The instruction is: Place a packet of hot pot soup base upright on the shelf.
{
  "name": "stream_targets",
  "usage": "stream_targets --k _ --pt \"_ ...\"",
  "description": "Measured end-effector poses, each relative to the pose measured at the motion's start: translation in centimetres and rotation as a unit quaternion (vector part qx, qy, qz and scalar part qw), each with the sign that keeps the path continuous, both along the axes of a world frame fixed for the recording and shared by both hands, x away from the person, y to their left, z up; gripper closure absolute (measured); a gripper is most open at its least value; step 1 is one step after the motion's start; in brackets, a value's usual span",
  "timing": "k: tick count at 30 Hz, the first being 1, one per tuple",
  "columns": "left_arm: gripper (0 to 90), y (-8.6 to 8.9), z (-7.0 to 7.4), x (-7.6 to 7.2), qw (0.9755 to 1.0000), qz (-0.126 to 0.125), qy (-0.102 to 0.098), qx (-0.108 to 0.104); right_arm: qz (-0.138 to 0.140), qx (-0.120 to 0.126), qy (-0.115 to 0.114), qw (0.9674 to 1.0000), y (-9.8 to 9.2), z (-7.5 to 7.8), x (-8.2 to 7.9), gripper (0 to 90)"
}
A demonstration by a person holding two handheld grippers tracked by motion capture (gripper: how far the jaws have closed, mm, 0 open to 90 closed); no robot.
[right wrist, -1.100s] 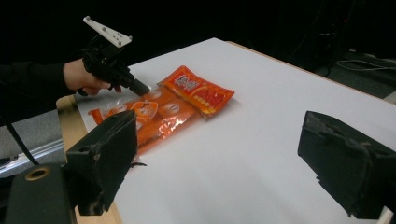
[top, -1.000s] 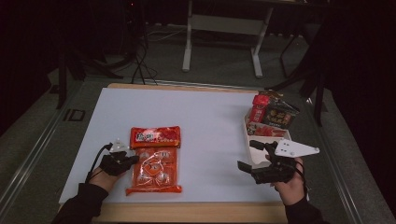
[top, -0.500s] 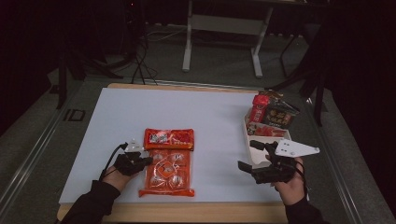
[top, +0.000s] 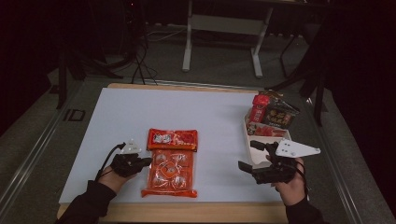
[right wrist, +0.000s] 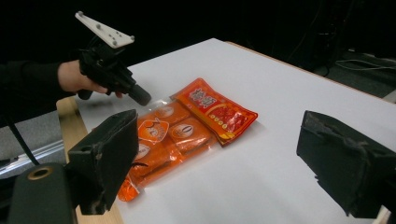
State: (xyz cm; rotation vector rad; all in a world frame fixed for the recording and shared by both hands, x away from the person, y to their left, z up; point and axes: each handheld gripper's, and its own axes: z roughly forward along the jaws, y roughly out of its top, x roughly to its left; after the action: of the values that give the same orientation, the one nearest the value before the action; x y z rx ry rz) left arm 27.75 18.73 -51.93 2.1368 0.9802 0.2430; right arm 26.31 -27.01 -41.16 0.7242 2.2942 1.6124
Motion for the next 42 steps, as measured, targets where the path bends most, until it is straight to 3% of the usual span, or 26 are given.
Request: stream_targets --k 2,6,9,11,23,42 --pt "89.9 0.0 -0.1 -0.4 0.9999 -0.003 0.001 0.013 0.000 -0.002 0.000 1.0000 0.1 0.0 0.0 12.7" --pt "89.9 -0.1 -1.0 -0.4 0.9998 -0.002 0.009 0.017 0.003 -0.002 -0.001 1.0000 0.3 0.0 0.0 12.7" --pt "89.9 -0.4 -1.8 -0.1 0.9997 0.001 0.017 0.017 0.003 -0.002 0.000 1.0000 0.3 0.1 -0.1 12.7" --pt "89.9 -0.7 -2.0 0.0 0.9998 -0.002 0.020 0.005 0.002 -0.002 -0.001 1.0000 0.2 0.0 -0.1 12.7" --pt "89.9 -1.7 -2.2 0.1 0.9997 -0.011 0.020 0.000 0.003 -0.003 0.002 1.0000 0.4 -0.1 0.0 12.8" --pt "89.9 -6.9 -2.1 1.5 0.9983 -0.055 0.018 0.000 0.003 -0.004 0.006 1.0000 0.2 -0.2 0.0 12.8"
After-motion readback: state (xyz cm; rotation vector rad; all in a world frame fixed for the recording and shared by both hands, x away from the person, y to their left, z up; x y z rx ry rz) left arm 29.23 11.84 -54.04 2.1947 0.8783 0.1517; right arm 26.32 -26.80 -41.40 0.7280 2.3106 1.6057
